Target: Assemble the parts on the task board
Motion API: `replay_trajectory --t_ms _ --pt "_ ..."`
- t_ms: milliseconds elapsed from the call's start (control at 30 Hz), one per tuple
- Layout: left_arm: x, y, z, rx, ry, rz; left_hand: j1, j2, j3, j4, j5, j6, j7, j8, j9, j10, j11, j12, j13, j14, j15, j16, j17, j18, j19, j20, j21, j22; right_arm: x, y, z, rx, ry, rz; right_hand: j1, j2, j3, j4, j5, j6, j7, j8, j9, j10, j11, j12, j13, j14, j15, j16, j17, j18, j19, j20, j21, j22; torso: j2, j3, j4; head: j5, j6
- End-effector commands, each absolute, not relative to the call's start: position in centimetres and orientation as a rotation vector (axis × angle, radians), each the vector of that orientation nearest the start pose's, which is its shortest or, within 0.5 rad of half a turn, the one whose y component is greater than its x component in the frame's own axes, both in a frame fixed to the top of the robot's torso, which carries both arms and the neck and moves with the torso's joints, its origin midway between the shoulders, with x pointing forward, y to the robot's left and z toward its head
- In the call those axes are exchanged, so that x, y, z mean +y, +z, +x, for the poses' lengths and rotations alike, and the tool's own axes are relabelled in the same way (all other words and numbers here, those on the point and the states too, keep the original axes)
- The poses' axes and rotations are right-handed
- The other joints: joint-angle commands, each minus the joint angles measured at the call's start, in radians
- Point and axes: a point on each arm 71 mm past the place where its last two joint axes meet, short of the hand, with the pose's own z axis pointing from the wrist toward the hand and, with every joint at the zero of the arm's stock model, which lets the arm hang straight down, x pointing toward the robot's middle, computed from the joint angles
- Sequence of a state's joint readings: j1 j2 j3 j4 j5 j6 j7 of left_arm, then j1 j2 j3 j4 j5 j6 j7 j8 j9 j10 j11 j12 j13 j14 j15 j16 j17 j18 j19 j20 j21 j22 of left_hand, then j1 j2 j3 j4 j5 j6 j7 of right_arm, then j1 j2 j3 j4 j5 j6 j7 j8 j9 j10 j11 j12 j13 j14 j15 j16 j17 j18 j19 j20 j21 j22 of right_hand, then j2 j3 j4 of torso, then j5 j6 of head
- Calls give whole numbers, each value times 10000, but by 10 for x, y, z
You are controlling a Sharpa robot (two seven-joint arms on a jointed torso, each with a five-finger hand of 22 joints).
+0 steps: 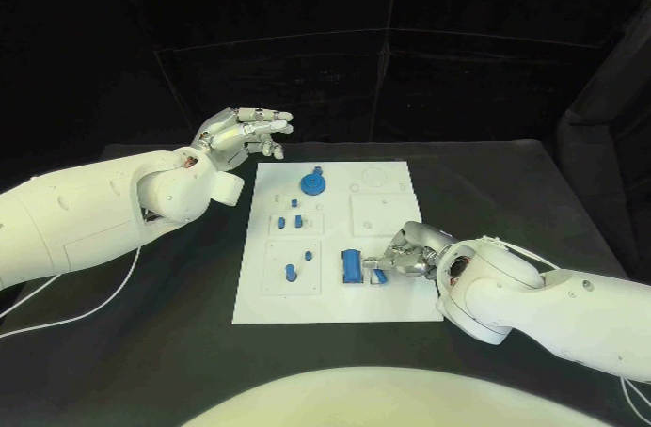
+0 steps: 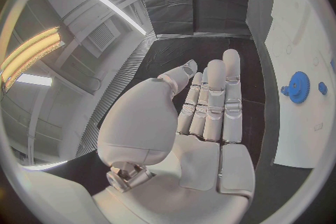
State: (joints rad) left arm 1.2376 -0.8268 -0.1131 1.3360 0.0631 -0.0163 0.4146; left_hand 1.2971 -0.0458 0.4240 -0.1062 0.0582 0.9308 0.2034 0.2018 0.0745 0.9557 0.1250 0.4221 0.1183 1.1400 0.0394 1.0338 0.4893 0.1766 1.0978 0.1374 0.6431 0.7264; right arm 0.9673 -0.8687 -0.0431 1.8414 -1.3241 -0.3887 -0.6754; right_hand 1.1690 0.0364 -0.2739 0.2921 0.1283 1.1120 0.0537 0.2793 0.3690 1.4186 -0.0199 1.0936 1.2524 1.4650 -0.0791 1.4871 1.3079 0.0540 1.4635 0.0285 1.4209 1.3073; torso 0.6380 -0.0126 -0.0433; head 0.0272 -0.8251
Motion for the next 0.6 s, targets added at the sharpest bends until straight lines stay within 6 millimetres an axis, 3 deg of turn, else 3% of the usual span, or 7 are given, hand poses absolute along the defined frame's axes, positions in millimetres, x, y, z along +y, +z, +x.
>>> replay_trajectory --t_ms 33,233,500,600 --pt "246 -192 514 14830 -16837 -11109 -23 74 -56 -9 23 -80 -7 63 9 -56 26 35 12 -55 19 50 -8 68 -48 32 -47 -9 -156 -265 372 20816 5191 2977 -67 107 -47 -20 95 70 -46 75 29 86 -46 92 35 799 -95 37 1351 -43 240 -69 89 374 -4 0 -15 2 -1" --pt "246 -192 514 14843 -16830 -11113 -34 72 -63 -3 22 -84 -5 68 9 -68 27 38 10 -58 20 51 -11 68 -49 32 -49 -11 -157 -265 369 21096 5220 2753 -262 436 -94 -19 425 184 -120 230 123 237 -111 390 238 839 -145 159 1541 -90 329 -111 232 595 -4 -2 -7 -12 -3" --pt "245 -192 514 14869 -16845 -11112 -34 72 -63 -3 22 -84 -5 68 9 -68 27 38 10 -58 20 51 -11 68 -49 32 -49 -11 -156 -265 368 21183 5325 2705 -62 558 -108 -93 833 117 -122 253 160 223 -116 310 207 832 -155 146 1523 -85 316 -130 218 575 -3 0 10 -14 16" --pt "245 -192 514 14869 -16835 -11117 -34 72 -63 -3 22 -84 -5 68 9 -68 27 38 10 -58 20 51 -11 68 -49 32 -49 -11 -158 -265 368 21200 5241 2511 339 480 -72 -308 994 86 -121 267 182 223 -117 303 215 832 -158 148 1529 -84 312 -133 214 574 -3 -1 3 -29 11"
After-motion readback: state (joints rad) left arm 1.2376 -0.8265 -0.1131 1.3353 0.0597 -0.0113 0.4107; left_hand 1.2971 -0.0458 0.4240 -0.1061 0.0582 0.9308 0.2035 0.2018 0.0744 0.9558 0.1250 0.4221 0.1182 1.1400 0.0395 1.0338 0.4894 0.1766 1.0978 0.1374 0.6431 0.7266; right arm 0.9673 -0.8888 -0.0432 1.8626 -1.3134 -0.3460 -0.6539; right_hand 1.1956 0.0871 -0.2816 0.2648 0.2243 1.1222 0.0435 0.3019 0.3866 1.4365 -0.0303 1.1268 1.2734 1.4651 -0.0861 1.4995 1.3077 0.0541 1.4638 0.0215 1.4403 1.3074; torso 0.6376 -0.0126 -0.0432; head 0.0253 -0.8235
